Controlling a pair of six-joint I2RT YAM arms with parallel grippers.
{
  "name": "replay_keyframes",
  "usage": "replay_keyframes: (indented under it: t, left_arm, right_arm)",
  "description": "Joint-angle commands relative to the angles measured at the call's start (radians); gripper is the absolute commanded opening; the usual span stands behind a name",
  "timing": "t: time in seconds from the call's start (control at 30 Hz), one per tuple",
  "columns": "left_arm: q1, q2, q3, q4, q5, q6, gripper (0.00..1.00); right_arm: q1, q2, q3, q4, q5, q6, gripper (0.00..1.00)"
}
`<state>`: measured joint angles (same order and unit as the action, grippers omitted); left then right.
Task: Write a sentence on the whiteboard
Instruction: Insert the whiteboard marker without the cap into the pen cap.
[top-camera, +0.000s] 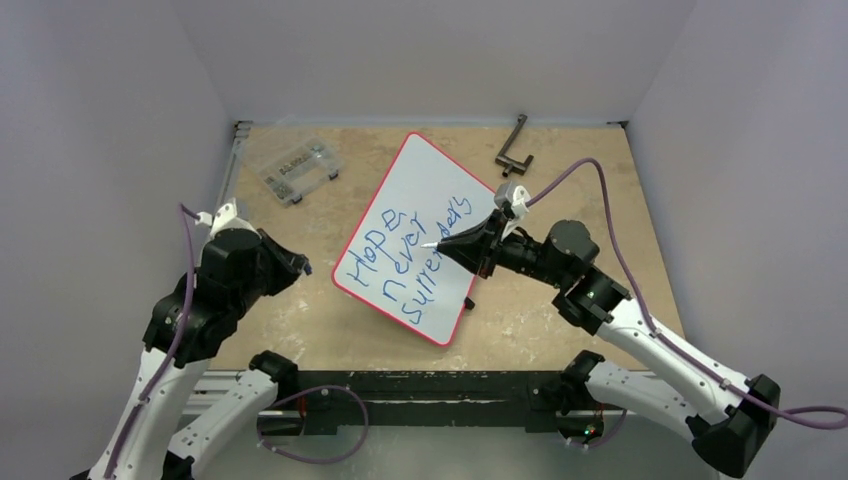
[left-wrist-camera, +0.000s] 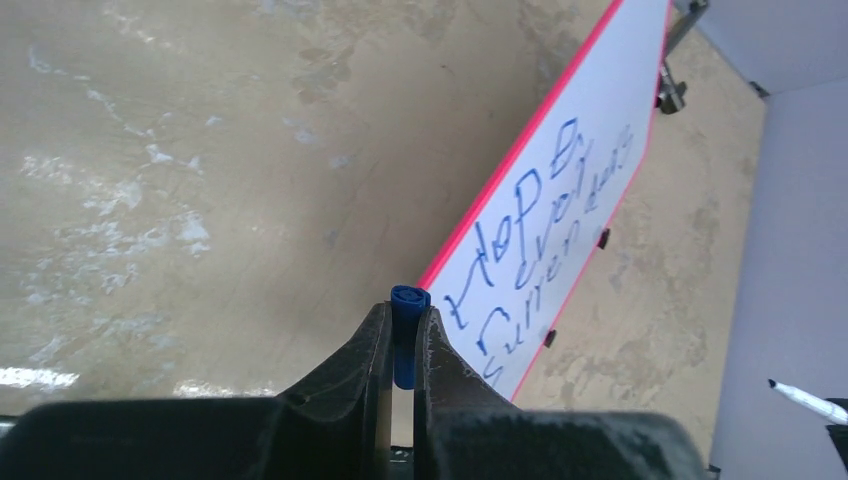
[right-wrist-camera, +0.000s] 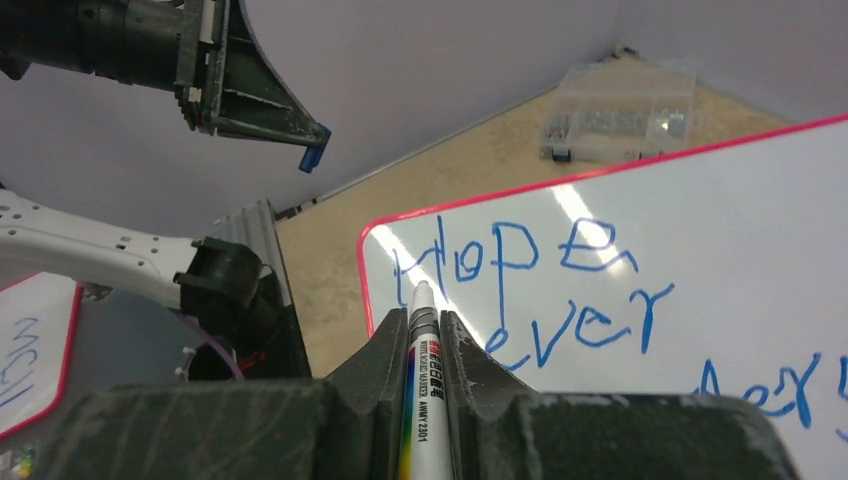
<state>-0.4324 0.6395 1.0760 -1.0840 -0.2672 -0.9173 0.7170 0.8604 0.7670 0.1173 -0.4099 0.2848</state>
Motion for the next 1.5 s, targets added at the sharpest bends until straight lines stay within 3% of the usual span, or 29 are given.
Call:
replay_keyframes:
  t: [0.0,0.23,0.5,0.93,1.47]
  left_arm:
    - [0.004,0.082,0.094,0.103,0.108,-0.016,0.00]
    - [0.004,0.219,0.182,0.224,0.203,-0.112,0.00]
    - [0.009,0.255,0.141,0.404,0.292,-0.316,0.00]
    - [0.012,0.218,0.026,0.562,0.275,-0.615,0.00]
    - [0.012,0.194,0.001,0.590,0.271,-0.658,0.00]
  right_arm:
    - [0.070,0.019,0.018,0.199,0.097,-0.103,0.00]
    - [0.181,0.088,0.051,0.327,0.164,-0.282,0.00]
    - [0.237,0.130,-0.042,0.623,0.186,-0.477,0.00]
    - [0.272,0.280,-0.038,0.812,0.254,-0.522,0.00]
    - [0.303,0.366,-0.005,0.864,0.305,-0.527,0.00]
